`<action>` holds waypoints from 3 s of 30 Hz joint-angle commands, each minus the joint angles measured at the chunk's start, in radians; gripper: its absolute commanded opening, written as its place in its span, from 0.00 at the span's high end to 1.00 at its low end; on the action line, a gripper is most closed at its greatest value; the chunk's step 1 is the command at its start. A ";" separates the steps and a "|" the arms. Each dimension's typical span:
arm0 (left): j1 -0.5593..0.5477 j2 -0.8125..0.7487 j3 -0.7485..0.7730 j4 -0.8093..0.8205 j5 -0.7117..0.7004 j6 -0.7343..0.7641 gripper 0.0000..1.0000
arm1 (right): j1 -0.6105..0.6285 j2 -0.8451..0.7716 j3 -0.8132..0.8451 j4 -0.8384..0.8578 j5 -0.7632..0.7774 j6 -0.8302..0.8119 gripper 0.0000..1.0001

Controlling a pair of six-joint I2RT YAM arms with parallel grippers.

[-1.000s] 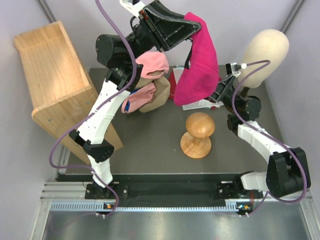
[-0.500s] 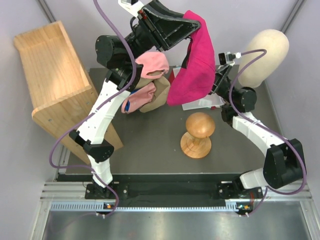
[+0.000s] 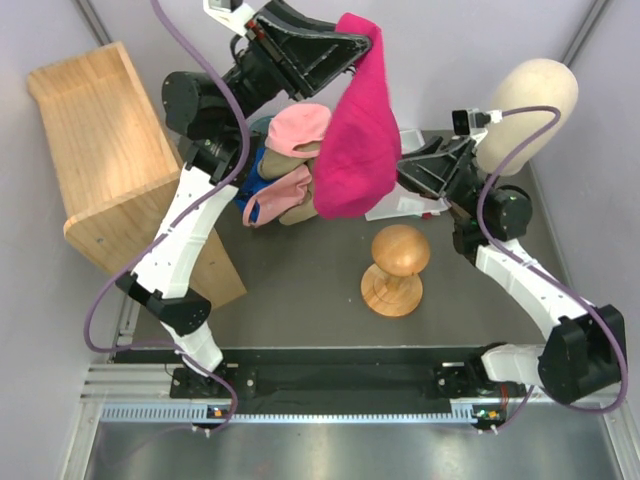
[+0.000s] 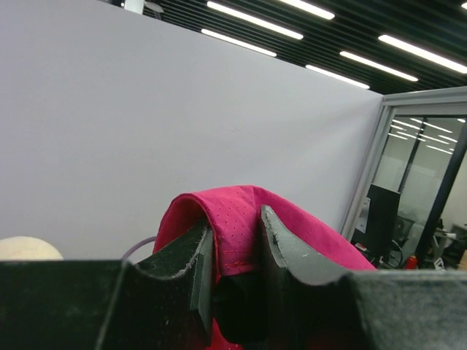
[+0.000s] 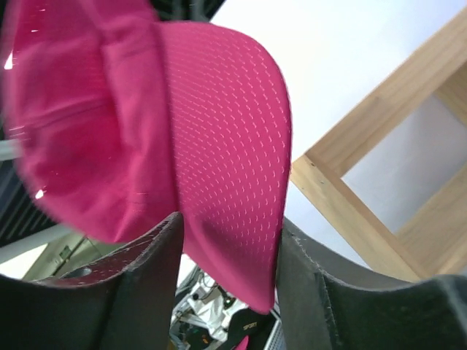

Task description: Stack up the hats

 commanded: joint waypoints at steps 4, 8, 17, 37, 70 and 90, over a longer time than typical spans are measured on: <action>0.041 -0.066 -0.030 0.018 -0.005 0.031 1.00 | 0.003 -0.087 -0.022 0.321 0.013 -0.008 0.61; 0.062 -0.078 -0.079 0.021 -0.005 0.039 1.00 | -0.012 -0.130 -0.023 0.260 0.007 -0.032 0.77; 0.179 -0.148 -0.215 -0.172 -0.049 0.215 1.00 | -0.101 -0.270 -0.005 0.022 -0.039 -0.116 1.00; 0.228 -0.041 -0.191 -0.669 -0.480 0.618 0.02 | -0.359 -0.293 0.353 -0.900 0.123 -0.554 1.00; 0.232 -0.018 -0.416 -0.735 -0.427 0.815 0.01 | -0.670 -0.147 0.192 -0.878 0.585 -0.588 1.00; 0.274 -0.075 -0.495 -0.723 -0.413 0.812 0.01 | -0.804 -0.192 0.095 -1.093 0.607 -0.377 1.00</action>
